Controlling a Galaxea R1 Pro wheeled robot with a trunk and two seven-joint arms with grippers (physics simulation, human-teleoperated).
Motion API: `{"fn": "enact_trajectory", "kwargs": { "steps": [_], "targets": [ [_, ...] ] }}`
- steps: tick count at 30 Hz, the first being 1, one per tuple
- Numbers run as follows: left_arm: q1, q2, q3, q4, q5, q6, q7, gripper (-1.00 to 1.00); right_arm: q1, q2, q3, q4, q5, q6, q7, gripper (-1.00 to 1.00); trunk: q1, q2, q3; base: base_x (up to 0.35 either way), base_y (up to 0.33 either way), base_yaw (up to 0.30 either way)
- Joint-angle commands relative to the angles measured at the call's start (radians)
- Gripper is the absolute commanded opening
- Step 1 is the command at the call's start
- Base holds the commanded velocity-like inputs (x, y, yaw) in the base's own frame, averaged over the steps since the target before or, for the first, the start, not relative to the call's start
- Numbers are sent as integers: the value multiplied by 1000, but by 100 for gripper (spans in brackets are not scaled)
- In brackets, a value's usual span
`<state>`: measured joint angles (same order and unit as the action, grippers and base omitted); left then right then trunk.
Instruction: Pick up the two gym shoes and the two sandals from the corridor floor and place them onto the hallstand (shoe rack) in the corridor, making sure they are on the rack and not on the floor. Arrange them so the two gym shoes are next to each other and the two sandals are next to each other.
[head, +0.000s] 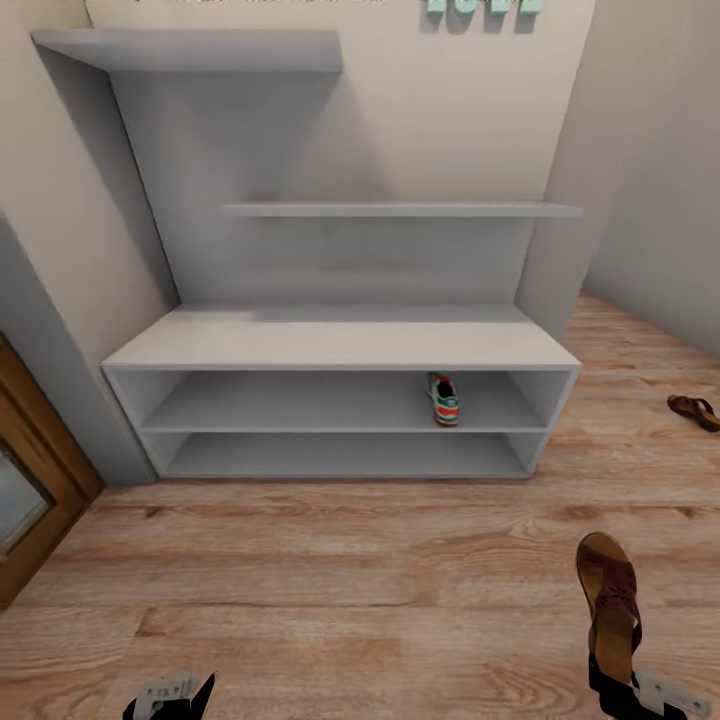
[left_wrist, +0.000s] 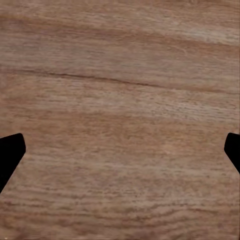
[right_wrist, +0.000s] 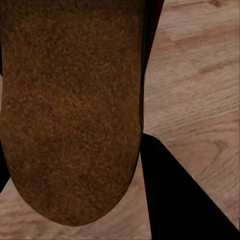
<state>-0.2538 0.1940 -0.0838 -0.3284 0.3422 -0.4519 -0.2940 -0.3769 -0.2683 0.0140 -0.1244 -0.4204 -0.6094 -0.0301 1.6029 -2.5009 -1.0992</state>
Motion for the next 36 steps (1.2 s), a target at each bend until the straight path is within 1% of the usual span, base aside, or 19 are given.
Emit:
{"fn": "enact_trajectory", "kwargs": {
  "steps": [1,17,23,33,36],
  "targets": [
    [-1,1,-8,2,11,-4,-2,100,-1,0,1,0,-3,-3,-2,-100,-1,0,-1,-182,276,0],
    [0,1,-8,2,12,-4,-2,100,-1,0,1,0,-3,-3,-1,-100,-1,0,-1,-193,261,0],
    [0,1,-8,1,12,-4,-9,100,-1,0,1,0,-3,-3,-1,-100,-1,0,-1,-5,310,0],
    [-1,0,-8,2,11,-3,-11,100,-1,0,1,0,-3,-3,-1,-100,-1,0,-1,89,332,0],
    [-1,1,-8,2,10,-3,-11,100,-1,0,1,1,-2,-3,-1,-100,-1,0,-1,32,141,0]
  ]
}}
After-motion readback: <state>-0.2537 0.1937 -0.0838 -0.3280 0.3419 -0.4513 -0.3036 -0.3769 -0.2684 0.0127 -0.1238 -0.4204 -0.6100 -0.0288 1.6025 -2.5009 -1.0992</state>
